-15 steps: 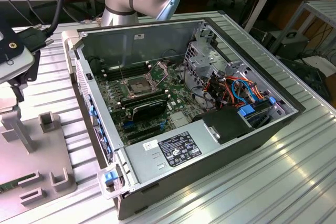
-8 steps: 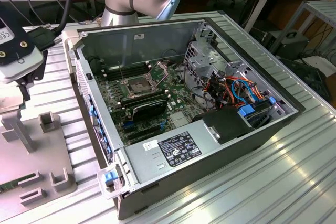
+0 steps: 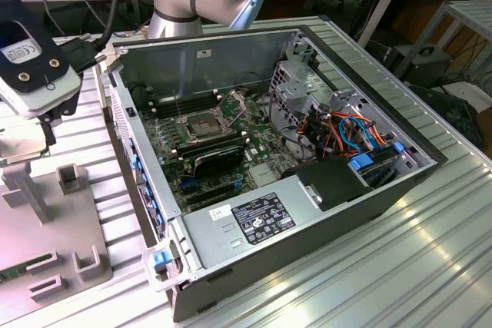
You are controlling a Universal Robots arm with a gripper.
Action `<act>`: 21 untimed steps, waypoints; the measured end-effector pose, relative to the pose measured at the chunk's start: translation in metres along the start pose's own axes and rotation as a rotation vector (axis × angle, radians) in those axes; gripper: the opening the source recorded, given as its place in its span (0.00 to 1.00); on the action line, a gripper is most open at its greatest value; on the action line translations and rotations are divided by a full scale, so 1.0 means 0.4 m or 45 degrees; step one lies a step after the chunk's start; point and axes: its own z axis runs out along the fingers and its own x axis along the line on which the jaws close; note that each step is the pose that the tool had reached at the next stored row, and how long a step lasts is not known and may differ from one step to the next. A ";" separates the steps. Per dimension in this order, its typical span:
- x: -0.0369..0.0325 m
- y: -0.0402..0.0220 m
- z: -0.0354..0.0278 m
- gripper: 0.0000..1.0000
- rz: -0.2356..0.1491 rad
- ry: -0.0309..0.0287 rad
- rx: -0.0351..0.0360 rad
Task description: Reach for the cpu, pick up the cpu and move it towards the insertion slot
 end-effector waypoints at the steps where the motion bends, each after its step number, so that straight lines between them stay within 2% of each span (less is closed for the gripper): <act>1: -0.004 0.000 0.000 0.55 0.000 0.0000 0.0000; 21: -0.071 -0.001 -0.002 0.55 0.000 0.0000 0.0000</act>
